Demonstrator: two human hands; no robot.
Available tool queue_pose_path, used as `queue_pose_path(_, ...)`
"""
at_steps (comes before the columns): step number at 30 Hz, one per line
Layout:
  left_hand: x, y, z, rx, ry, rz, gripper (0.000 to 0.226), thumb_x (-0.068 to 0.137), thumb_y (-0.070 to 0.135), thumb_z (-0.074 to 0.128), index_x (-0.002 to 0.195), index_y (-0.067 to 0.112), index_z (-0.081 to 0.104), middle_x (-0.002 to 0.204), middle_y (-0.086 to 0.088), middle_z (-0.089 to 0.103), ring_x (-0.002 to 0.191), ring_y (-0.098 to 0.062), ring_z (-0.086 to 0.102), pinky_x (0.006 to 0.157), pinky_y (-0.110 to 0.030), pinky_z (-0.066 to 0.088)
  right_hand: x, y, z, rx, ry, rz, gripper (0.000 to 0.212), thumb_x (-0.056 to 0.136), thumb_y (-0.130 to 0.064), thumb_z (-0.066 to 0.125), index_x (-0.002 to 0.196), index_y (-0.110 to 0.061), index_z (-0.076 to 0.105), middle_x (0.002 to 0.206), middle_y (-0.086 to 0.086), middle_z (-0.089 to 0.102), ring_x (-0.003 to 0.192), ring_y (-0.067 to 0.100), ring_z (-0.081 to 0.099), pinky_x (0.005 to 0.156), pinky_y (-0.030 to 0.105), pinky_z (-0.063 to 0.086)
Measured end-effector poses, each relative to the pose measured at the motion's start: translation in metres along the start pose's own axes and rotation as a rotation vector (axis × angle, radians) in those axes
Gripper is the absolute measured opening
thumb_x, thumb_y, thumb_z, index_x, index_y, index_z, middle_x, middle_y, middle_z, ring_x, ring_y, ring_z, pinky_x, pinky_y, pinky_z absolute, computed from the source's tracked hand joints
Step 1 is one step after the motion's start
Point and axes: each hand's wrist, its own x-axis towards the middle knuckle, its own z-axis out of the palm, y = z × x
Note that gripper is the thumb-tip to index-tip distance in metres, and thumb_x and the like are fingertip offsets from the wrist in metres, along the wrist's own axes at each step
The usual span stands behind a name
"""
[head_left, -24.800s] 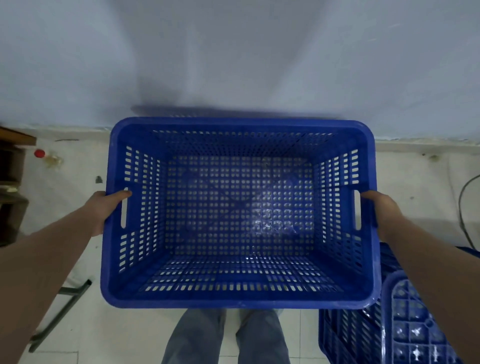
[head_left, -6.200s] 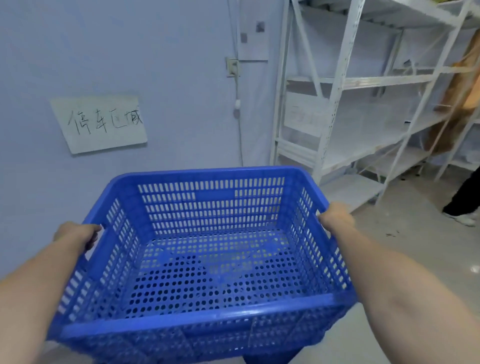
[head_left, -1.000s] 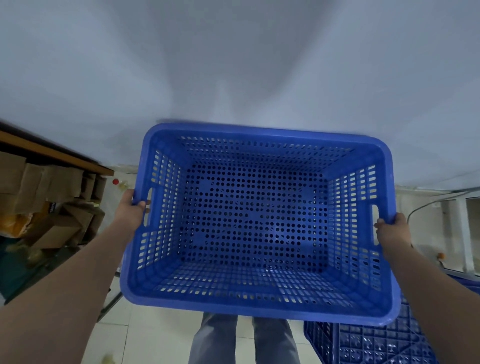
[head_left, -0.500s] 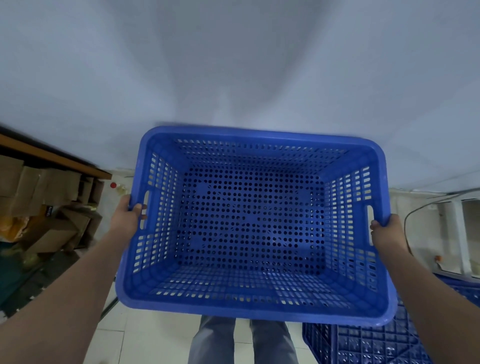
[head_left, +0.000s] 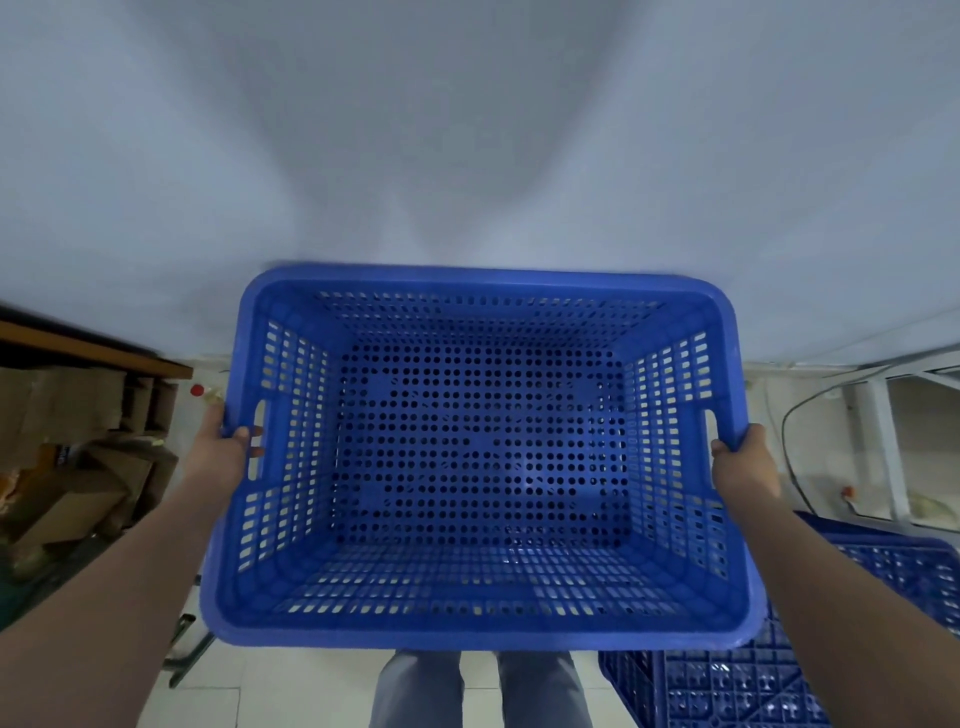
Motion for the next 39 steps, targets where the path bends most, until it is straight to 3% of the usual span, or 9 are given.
queue_pose_path(4, -0.003, -0.002, 0.001, 0.105, -0.023, 0.024, 0.034, 0.102, 0.011, 0.031, 0.136, 0.015, 0.033, 0.112, -0.008, 0.050, 0.096, -0.029, 0.054, 0.091, -0.057, 0.048, -0.001, -0.002, -0.001, -0.029, -0.010, 0.005, 0.027, 0.099, -0.018, 0.042, 0.122, -0.004, 0.036, 0.094, 0.018, 0.050, 0.078, 0.035, 0.051, 0.064, 0.040, 0.040)
queue_pose_path(16, 0.006, 0.011, 0.001, 0.336, -0.008, -0.031, 0.039, 0.095, 0.001, 0.043, 0.131, 0.009, 0.031, 0.106, -0.015, 0.047, 0.099, -0.040, 0.054, 0.091, -0.059, 0.048, 0.004, -0.012, -0.002, -0.108, -0.016, 0.059, 0.018, 0.097, -0.010, 0.044, 0.101, -0.006, 0.026, 0.095, 0.020, 0.044, 0.080, 0.035, 0.048, 0.065, 0.040, 0.038)
queue_pose_path(21, 0.012, 0.012, -0.002, 0.324, -0.061, 0.000, 0.051, 0.093, -0.004, 0.045, 0.140, 0.005, 0.026, 0.128, -0.025, 0.048, 0.098, -0.034, 0.051, 0.091, -0.054, 0.047, 0.005, -0.012, -0.005, -0.084, -0.049, 0.061, 0.021, 0.096, -0.009, 0.045, 0.112, 0.001, 0.034, 0.101, 0.021, 0.045, 0.088, 0.037, 0.050, 0.072, 0.042, 0.040)
queue_pose_path(23, 0.012, 0.011, -0.002, 0.386, -0.063, 0.016, 0.054, 0.094, 0.004, 0.049, 0.142, 0.007, 0.024, 0.138, -0.023, 0.042, 0.114, -0.039, 0.049, 0.099, -0.054, 0.042, 0.000, -0.013, -0.005, -0.093, -0.049, 0.065, 0.030, 0.096, -0.008, 0.044, 0.122, 0.004, 0.034, 0.121, 0.025, 0.047, 0.104, 0.039, 0.049, 0.082, 0.045, 0.039)
queue_pose_path(27, -0.019, 0.002, 0.014, 0.687, -0.020, -0.025, 0.088, 0.095, 0.034, 0.051, 0.152, 0.009, -0.011, 0.160, -0.018, 0.001, 0.147, -0.037, 0.009, 0.118, -0.049, 0.014, -0.038, -0.007, 0.013, -0.255, 0.049, -0.012, 0.075, 0.090, -0.010, 0.054, 0.148, 0.004, 0.008, 0.153, 0.021, 0.015, 0.140, 0.036, 0.019, 0.110, 0.044, 0.027)
queue_pose_path(30, -0.065, -0.015, 0.028, 1.033, -0.101, 0.139, 0.090, 0.095, 0.050, 0.043, 0.151, 0.007, -0.013, 0.159, -0.016, -0.019, 0.148, -0.030, -0.013, 0.119, -0.045, -0.003, -0.080, 0.017, 0.038, -0.303, 0.076, -0.175, 0.070, 0.088, -0.017, 0.056, 0.147, -0.002, 0.022, 0.157, 0.019, 0.012, 0.146, 0.035, 0.011, 0.118, 0.049, 0.014)
queue_pose_path(34, -0.131, -0.050, 0.054, 1.198, -0.566, 0.497, 0.070, 0.094, 0.059, 0.032, 0.150, 0.016, 0.026, 0.157, -0.003, 0.028, 0.146, -0.019, 0.022, 0.120, -0.044, 0.000, -0.143, 0.054, 0.064, -0.392, -0.393, -0.412, 0.034, 0.096, -0.031, 0.038, 0.107, -0.007, 0.060, 0.106, 0.012, 0.060, 0.101, 0.029, 0.061, 0.085, 0.039, 0.049)
queue_pose_path(37, -0.174, -0.068, 0.080, 1.184, -0.793, 0.534, 0.117, 0.063, 0.087, -0.017, 0.133, 0.023, 0.050, 0.139, 0.003, 0.053, 0.133, -0.016, 0.042, 0.120, -0.042, 0.004, -0.169, 0.075, 0.083, -0.519, -0.368, -0.708, 0.094, 0.086, -0.055, -0.021, 0.084, -0.016, 0.064, 0.086, 0.005, 0.065, 0.085, 0.028, 0.064, 0.079, 0.039, 0.045)
queue_pose_path(39, -0.180, -0.082, 0.093, 1.209, -0.792, 0.530, 0.143, 0.036, 0.084, -0.038, 0.136, 0.024, 0.045, 0.142, 0.003, 0.047, 0.134, -0.019, 0.038, 0.118, -0.046, 0.008, -0.168, 0.072, 0.084, -0.670, -0.411, -0.771, 0.095, 0.090, -0.048, -0.023, 0.105, -0.011, 0.063, 0.106, 0.009, 0.064, 0.103, 0.031, 0.060, 0.092, 0.045, 0.043)
